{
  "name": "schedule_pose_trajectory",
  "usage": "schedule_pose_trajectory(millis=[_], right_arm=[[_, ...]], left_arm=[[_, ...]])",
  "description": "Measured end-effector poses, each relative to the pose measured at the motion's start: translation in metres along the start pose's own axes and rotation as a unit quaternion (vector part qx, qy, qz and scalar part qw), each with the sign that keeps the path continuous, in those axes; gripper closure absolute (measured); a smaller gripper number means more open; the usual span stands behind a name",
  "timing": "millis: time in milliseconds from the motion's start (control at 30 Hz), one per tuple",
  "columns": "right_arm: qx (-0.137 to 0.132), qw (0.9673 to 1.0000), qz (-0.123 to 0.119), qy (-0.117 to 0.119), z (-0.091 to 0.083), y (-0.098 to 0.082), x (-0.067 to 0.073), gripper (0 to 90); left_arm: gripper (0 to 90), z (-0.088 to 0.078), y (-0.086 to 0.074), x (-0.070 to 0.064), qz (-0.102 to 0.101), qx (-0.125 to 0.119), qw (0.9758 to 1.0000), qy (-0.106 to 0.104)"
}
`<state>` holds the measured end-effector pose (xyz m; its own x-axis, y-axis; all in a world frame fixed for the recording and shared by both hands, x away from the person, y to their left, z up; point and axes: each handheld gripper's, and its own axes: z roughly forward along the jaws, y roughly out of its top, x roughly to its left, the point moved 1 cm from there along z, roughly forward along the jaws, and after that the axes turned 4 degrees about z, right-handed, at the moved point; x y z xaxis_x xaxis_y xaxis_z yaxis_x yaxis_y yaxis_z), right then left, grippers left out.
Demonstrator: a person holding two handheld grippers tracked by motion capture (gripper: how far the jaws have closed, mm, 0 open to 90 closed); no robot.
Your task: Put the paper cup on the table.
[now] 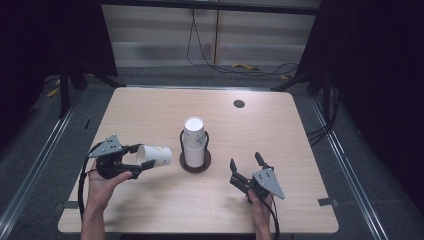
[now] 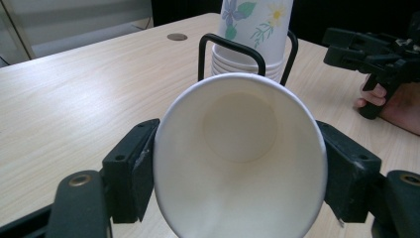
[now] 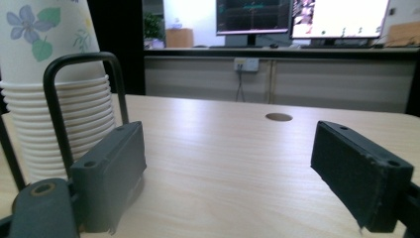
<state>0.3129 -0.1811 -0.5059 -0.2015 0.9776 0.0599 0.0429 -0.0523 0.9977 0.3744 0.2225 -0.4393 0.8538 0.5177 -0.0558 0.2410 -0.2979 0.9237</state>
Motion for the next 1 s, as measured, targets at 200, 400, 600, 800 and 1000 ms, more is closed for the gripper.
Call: schedule_pose_trajectory(millis=[200,400,600,800,1000], right_arm=[[-0.01,0.9998,-0.001,-0.015,-0.002,-0.001,0.001,12.1],[-0.01,0.9998,-0.002,-0.014,-0.002,-0.001,0.001,11.5],[-0.011,0.9998,-0.003,-0.013,-0.002,-0.001,0.001,11.5],[-0.011,0.9998,-0.003,-0.013,-0.002,-0.001,0.002,11.5],[-0.011,0.9998,-0.004,-0.013,-0.002,-0.001,0.001,11.5]], left_arm=[[25.9,-0.004,0.007,0.004,-0.002,0.014,0.9999,0.005],[25.9,-0.005,0.015,0.011,-0.002,0.032,0.9993,0.018],[25.7,0.002,0.023,0.02,0.011,0.098,0.994,0.047],[25.3,0.012,0.028,0.026,0.033,0.141,0.9877,0.059],[25.3,0.021,0.035,0.035,0.037,0.174,0.982,0.064]])
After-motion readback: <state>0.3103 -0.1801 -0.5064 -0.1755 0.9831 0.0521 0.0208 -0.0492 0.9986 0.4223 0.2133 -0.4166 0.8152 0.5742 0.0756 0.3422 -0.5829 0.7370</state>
